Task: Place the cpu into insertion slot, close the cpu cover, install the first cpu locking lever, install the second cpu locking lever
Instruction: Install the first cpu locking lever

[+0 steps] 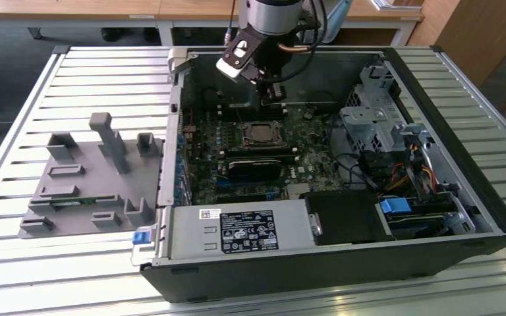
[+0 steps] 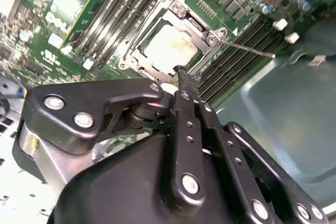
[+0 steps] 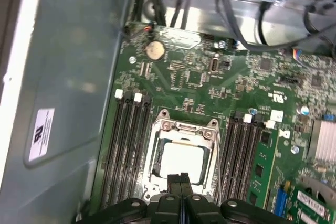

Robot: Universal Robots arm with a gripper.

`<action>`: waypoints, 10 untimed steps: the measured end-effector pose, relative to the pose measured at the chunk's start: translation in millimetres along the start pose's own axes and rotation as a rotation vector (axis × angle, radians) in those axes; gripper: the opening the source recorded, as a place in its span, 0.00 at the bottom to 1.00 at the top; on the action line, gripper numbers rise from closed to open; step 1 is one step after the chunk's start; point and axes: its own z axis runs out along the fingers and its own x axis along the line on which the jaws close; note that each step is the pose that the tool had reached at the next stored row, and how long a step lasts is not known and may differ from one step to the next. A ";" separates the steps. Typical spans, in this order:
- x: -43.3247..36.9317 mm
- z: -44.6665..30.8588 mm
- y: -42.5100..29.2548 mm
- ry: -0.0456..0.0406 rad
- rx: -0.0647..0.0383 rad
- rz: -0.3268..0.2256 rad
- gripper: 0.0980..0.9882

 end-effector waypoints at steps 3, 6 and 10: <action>0.0 0.0 0.0 0.0003 0.002 -0.053 0.01; 0.0 0.1 0.0 0.0014 0.004 -0.105 0.01; 0.0 0.1 0.0 0.0025 0.006 -0.165 0.01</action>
